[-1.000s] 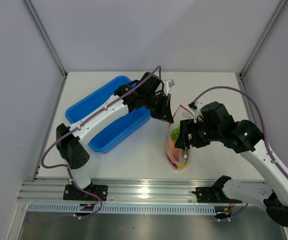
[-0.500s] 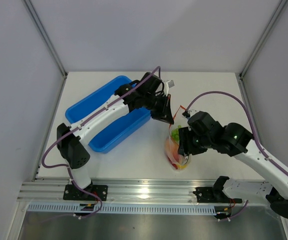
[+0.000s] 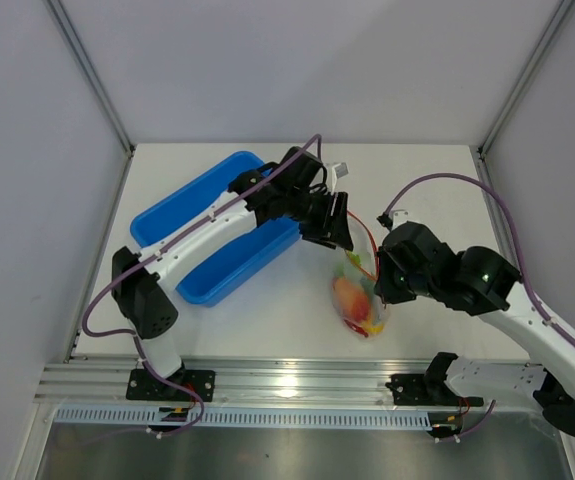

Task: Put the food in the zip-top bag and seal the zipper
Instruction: Zip the zipper food storage bag at the center of the board.

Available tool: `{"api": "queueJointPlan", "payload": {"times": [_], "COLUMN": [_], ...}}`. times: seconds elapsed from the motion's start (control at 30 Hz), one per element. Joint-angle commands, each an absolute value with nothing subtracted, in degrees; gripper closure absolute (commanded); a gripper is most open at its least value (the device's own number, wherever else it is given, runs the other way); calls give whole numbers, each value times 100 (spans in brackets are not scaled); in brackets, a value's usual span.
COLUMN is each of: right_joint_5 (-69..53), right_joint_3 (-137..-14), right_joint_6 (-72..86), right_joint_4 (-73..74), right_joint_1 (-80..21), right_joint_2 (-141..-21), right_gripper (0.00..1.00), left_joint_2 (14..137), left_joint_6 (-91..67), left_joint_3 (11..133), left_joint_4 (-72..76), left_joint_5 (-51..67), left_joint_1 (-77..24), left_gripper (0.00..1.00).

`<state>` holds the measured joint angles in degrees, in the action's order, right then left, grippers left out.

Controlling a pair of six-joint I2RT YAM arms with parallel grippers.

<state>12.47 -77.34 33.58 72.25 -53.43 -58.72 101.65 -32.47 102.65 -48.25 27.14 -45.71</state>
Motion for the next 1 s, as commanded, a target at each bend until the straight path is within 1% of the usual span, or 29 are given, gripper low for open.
{"api": "queueJointPlan", "payload": {"times": [0.0,0.07,0.2,0.33,0.37,0.4,0.5,0.7,0.83,0.97], "right_joint_5": [1118,758,300,-218,-472,-596,-1036,-1888,-2231,-2381], "right_joint_3": [-7981,-7919,-7857,-7875,-7875,-7892,-7901,-7928,-8033,-8244], "right_joint_6": [2954,2796,2637,2514,2496,2453,2374,2347,2452,2531], "right_joint_4": [7067,6935,6882,6917,6908,6900,6899,6794,6794,6873], "right_joint_1": [-5370,-5370,-5370,-5370,-5370,-5379,-5370,-5370,-5370,-5370], "right_joint_2": [-5599,-5372,-5150,-5107,-5098,-5098,-5106,-5106,-5168,-5194], "right_gripper": [100,100,100,100,100,100,100,100,100,100], "left_joint_2": [9660,9344,8650,7860,7736,7595,7172,7540,7611,7717], "left_joint_6": [-2745,-2192,-1311,-84,208,411,913,1256,1424,1082], "left_joint_3": [10178,9985,9414,8930,8860,8537,8132,8586,8543,8333], "left_joint_4": [-4650,-4229,-3561,-3078,-2989,-2832,-2242,-2628,-2444,-1882], "left_joint_5": [2637,2794,2962,3339,3662,3796,4121,5385,5598,6239], "left_joint_1": [-4535,-4535,-4561,-4658,-4702,-4780,-4948,-5115,-5326,-5370], "left_gripper": [38,25,13,7,5,5,4,5,4,4]}}
